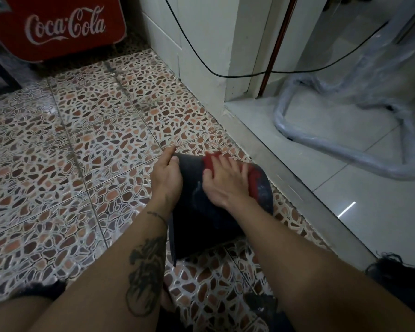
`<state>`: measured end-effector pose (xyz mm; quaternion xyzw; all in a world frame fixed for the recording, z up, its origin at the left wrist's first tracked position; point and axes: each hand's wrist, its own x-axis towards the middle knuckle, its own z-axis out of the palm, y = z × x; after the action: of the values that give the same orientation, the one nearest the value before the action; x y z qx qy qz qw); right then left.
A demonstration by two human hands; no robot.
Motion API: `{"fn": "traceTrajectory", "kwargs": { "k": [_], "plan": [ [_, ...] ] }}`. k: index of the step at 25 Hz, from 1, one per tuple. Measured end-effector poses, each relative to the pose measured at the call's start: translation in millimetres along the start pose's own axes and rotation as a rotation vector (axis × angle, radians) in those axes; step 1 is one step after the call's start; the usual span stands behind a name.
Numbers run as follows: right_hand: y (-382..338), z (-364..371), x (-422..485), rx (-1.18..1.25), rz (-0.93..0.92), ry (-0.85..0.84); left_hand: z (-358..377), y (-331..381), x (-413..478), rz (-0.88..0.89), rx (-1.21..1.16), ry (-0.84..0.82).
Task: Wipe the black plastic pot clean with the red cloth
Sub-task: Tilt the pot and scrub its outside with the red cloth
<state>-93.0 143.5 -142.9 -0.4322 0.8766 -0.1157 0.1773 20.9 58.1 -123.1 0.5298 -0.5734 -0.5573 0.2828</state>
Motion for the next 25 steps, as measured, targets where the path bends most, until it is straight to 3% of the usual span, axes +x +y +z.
{"fn": "traceTrajectory", "kwargs": {
  "k": [4, 6, 8, 10, 12, 14, 18, 21, 25],
  "plan": [
    [6.7, 21.1, -64.1, -0.003, -0.440, 0.078, -1.4, 0.6, -0.2, -0.028, -0.047, 0.004],
    [42.2, 20.8, -73.8, -0.072, -0.537, 0.082, -0.3, 3.0, -0.6, -0.028, -0.012, 0.019],
    [70.1, 17.0, -70.1, -0.092, -0.394, 0.095, 0.6, 5.8, -0.7, -0.004, 0.036, 0.021],
    [77.7, 13.0, -58.3, -0.067, -0.129, 0.090, 2.0, 5.9, -4.4, 0.040, 0.089, 0.024],
    [62.3, 6.5, -35.9, -0.041, 0.067, 0.021, 2.3, 3.9, -7.5, 0.075, 0.128, 0.033],
    [31.1, 0.8, -13.4, -0.018, 0.145, -0.039, 1.9, 0.4, -7.9, 0.082, 0.134, 0.036],
    [-18.2, 13.6, -29.0, 0.004, -0.077, 0.037, -0.7, -3.2, -2.4, 0.004, 0.065, 0.011],
    [-3.2, 33.6, -84.7, -0.025, -0.301, 0.094, 0.7, 2.3, 2.4, -0.004, 0.138, -0.003],
    [35.8, 35.9, -106.2, -0.155, -0.334, 0.057, 4.0, 8.5, 0.6, -0.004, 0.180, 0.018]
  ]
}}
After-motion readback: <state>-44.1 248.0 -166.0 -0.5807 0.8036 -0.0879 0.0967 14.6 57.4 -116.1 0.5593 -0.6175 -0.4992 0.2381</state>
